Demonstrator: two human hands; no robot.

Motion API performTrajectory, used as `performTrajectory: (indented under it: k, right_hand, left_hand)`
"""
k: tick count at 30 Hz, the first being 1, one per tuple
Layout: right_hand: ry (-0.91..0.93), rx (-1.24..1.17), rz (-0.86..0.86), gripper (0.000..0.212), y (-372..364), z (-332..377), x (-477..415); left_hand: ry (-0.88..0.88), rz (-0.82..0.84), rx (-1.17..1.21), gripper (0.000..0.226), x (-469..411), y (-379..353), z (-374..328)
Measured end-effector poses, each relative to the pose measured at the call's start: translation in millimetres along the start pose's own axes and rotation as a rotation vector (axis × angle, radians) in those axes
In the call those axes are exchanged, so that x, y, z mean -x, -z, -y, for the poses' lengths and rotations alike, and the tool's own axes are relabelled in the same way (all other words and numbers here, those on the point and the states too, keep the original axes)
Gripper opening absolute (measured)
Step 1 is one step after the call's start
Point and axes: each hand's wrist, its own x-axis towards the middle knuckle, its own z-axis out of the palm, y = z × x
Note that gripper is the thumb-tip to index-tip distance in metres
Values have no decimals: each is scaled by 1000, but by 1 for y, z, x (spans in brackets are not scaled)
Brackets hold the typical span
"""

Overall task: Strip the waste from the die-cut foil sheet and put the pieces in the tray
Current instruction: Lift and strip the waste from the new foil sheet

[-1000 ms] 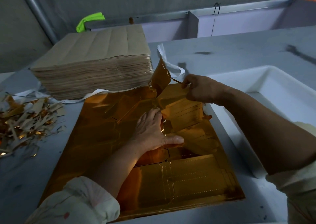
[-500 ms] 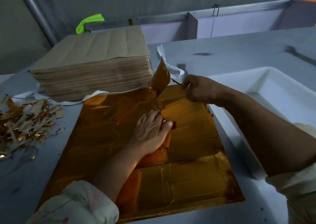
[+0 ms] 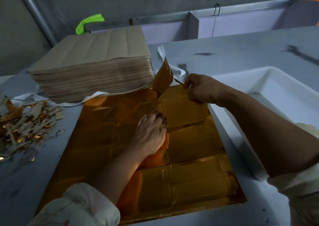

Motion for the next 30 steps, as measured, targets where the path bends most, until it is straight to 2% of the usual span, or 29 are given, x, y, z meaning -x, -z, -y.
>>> performTrajectory:
  k: [6, 9, 14, 17, 19, 22, 25, 27, 30]
  right_hand:
    - [3, -4, 14, 28, -1, -2, -2]
    - [-2, -19, 17, 29, -1, -3, -2]
    - [7, -18, 32, 32, -2, -3, -2]
    - [-17, -16, 44, 36, -2, -5, -3]
    - [-23, -25, 49, 37, -2, -6, -5]
    - [-19, -24, 57, 36, -4, -7, -7]
    - [-29, -55, 81, 36, -6, -8, -6]
    - [-33, -82, 107, 36, -7, -9, -5]
    - [-37, -92, 147, 35, -8, -9, -4]
  left_hand:
    - [30, 18, 50, 37, -1, 7, -6]
    - [88, 10, 202, 33, -1, 8, -5]
    - [147, -15, 434, 46, 5, 9, -2]
    - [170, -104, 559, 33, 6, 12, -1]
    - [228, -141, 679, 12, 7, 15, 0]
    - [260, -190, 928, 33, 9, 18, 3]
    - [301, -191, 1100, 20, 10, 22, 0]
    - [320, -177, 1156, 26, 9, 23, -1]
    - [322, -178, 1114, 37, 9, 24, -4]
